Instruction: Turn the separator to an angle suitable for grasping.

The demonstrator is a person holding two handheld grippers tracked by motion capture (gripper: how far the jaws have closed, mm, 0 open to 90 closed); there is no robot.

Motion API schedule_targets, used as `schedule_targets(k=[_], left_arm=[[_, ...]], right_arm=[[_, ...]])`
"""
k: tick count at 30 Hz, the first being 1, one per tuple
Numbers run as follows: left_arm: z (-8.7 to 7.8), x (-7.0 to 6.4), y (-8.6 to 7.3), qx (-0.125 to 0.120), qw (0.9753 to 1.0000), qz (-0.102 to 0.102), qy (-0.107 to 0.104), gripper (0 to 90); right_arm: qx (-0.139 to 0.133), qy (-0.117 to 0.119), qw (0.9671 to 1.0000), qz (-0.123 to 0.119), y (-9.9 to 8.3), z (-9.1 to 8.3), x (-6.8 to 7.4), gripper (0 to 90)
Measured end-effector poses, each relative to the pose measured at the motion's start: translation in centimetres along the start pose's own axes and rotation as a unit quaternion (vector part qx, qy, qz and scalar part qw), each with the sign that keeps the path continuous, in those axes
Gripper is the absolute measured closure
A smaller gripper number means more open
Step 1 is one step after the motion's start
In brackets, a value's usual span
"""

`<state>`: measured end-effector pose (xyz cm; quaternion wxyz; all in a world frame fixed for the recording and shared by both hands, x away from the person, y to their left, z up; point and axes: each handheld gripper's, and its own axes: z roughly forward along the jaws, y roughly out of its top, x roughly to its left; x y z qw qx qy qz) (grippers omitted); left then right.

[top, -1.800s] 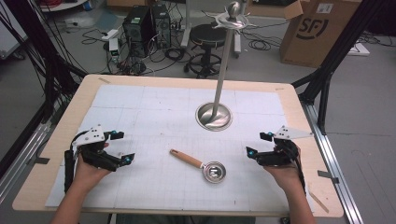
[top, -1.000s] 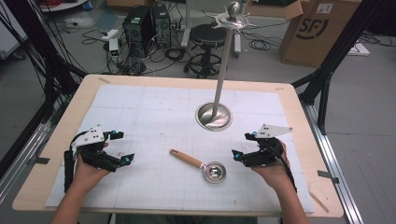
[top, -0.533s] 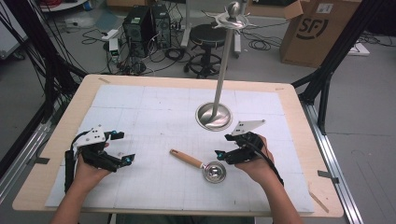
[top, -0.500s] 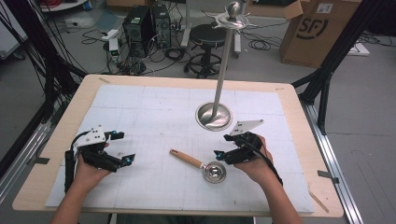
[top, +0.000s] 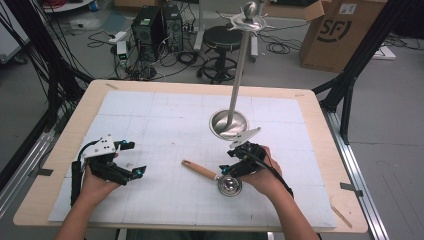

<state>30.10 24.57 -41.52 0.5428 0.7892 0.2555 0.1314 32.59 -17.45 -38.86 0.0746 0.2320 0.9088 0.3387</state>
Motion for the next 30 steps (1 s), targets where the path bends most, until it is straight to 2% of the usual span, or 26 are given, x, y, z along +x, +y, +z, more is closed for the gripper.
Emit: schedule_targets(k=[17,21,30], left_arm=[[0.0,0.0,0.0,0.002,1.0000,0.002,0.000,1.8],[0.0,-0.1,0.0,0.004,1.0000,0.005,-0.002,1.7],[-0.3,-0.1,0.0,0.003,1.0000,0.004,0.001,1.7]], right_arm=[[0.055,0.037,0.9977,-0.018,1.1,2.8,1.2,45.1],[0.079,0.043,0.9958,-0.018,1.3,3.6,1.7,46.1],[0.112,0.047,0.9921,-0.030,1.4,4.9,2.2,50.2]])
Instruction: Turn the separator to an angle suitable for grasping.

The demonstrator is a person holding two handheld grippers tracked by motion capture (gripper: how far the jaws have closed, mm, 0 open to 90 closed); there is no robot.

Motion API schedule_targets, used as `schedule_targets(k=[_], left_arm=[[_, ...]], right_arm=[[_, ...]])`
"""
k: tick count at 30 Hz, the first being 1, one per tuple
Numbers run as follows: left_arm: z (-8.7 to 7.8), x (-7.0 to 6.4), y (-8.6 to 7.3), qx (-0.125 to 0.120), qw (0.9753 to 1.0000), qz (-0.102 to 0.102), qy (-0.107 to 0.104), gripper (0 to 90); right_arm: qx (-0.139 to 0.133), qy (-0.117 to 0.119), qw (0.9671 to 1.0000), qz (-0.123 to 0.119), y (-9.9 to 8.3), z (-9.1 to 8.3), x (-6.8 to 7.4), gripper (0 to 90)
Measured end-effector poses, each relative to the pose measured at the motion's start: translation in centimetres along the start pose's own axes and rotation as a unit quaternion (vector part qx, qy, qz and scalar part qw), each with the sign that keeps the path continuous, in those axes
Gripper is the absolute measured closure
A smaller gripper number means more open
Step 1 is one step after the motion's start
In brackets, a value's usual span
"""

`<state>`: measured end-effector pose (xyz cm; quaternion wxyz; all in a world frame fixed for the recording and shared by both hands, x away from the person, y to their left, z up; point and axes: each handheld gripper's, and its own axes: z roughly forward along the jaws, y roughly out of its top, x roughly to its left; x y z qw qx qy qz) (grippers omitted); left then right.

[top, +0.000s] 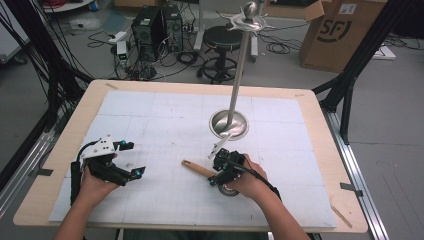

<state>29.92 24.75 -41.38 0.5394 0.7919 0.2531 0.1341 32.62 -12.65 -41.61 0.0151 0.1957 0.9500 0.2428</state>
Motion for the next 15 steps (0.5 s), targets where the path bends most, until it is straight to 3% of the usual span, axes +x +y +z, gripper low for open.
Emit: schedule_targets(k=[15], left_arm=[[0.05,0.00,0.02,0.000,1.0000,0.000,-0.002,1.7]], right_arm=[[0.021,-0.007,0.9997,-0.007,0.30,0.42,-0.04,57.6]])
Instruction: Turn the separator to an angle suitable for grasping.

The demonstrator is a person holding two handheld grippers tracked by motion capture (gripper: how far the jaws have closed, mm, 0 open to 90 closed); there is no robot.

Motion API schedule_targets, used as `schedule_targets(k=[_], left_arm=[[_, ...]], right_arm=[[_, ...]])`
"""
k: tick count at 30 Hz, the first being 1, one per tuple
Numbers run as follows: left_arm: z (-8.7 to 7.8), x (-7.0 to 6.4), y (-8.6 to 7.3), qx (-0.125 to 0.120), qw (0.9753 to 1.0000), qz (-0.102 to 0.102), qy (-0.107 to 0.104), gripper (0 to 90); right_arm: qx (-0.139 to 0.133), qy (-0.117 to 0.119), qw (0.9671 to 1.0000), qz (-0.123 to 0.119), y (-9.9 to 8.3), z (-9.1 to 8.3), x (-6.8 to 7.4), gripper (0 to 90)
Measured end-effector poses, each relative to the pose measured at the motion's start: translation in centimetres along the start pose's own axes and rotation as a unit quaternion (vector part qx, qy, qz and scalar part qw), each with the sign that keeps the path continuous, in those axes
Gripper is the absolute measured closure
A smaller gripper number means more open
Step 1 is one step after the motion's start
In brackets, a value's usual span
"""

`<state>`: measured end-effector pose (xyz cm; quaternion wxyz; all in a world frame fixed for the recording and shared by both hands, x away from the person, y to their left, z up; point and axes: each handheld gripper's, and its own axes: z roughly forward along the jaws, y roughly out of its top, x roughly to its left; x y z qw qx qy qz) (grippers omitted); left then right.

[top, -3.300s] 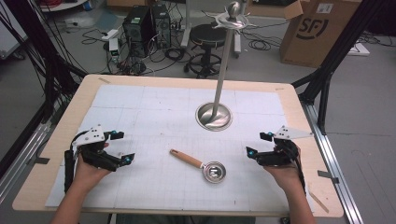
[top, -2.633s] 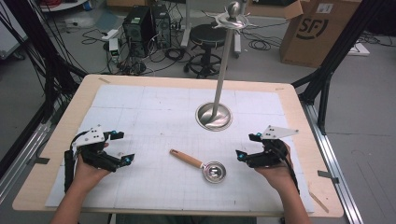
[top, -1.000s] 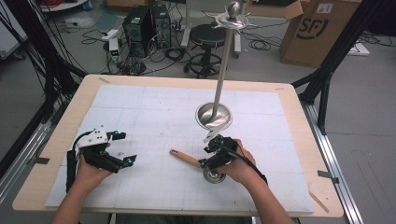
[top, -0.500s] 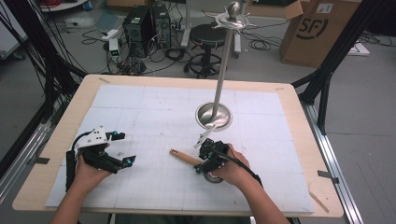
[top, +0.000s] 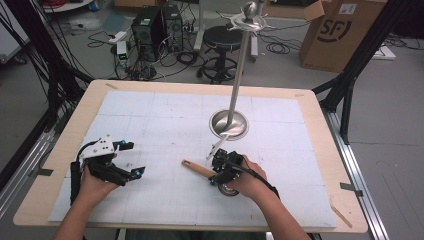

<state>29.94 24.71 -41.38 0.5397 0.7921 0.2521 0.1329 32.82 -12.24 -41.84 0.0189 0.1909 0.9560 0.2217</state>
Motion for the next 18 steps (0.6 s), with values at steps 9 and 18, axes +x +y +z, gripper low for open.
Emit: schedule_targets(k=[9,18], left_arm=[[0.2,-0.2,0.0,0.001,1.0000,0.000,-0.003,1.7],[0.2,-0.3,0.0,0.003,1.0000,0.001,-0.006,1.7]], right_arm=[[0.036,-0.015,0.9991,-0.016,0.9,0.2,0.4,59.3],[0.063,-0.009,0.9978,-0.020,1.7,0.3,0.3,66.0]])
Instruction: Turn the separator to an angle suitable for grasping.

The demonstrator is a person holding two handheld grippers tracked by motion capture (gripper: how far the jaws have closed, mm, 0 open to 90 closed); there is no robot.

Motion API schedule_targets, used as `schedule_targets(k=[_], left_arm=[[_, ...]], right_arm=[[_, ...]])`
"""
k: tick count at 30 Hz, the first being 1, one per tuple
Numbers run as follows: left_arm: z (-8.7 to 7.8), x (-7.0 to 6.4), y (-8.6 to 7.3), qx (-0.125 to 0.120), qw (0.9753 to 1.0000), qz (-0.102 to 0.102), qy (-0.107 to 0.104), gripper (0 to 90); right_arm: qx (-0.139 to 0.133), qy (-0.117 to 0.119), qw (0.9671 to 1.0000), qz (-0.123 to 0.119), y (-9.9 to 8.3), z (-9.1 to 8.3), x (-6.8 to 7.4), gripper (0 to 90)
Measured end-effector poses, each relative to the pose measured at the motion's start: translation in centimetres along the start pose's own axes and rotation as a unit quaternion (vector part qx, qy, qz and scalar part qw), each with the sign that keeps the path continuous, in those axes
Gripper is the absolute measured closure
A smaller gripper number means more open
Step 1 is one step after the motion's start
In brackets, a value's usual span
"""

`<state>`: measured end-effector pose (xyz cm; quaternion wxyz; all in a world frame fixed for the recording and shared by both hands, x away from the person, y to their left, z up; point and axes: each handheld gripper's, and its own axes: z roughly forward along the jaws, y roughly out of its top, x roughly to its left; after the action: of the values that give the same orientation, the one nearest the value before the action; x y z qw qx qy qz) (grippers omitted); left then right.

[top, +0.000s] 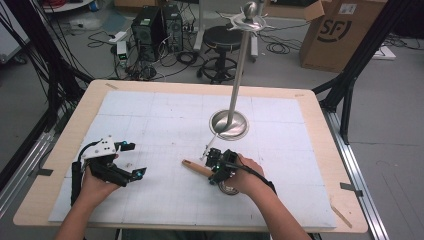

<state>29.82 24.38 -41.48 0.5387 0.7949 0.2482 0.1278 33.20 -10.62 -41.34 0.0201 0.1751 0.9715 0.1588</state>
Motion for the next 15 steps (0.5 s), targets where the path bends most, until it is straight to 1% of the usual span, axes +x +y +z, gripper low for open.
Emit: schedule_targets(k=[2,3,5,9,13,15], left_arm=[[0.03,-0.07,-0.01,0.001,1.0000,-0.001,-0.001,1.7],[0.05,-0.15,0.01,0.003,1.0000,0.002,-0.001,1.7],[0.04,-0.18,0.01,0.002,1.0000,0.001,-0.002,1.7],[-0.02,-0.06,-0.03,0.002,1.0000,-0.001,0.000,1.7],[-0.05,-0.05,-0.18,0.003,1.0000,-0.003,0.000,1.7],[-0.08,-0.04,-0.19,0.005,1.0000,-0.002,0.000,1.7]], right_arm=[[-0.002,0.001,1.0000,0.001,-0.03,0.02,-0.09,66.4],[-0.002,0.005,1.0000,0.006,-0.06,0.00,-0.19,67.1],[-0.001,0.003,0.9999,0.011,-0.07,-0.04,-0.12,67.5],[-0.003,-0.002,1.0000,-0.003,-0.05,-0.03,-0.04,68.6],[-0.004,-0.006,0.9999,-0.009,-0.06,-0.11,0.21,68.8],[-0.009,-0.008,0.9998,-0.018,-0.04,-0.15,0.22,68.9]])
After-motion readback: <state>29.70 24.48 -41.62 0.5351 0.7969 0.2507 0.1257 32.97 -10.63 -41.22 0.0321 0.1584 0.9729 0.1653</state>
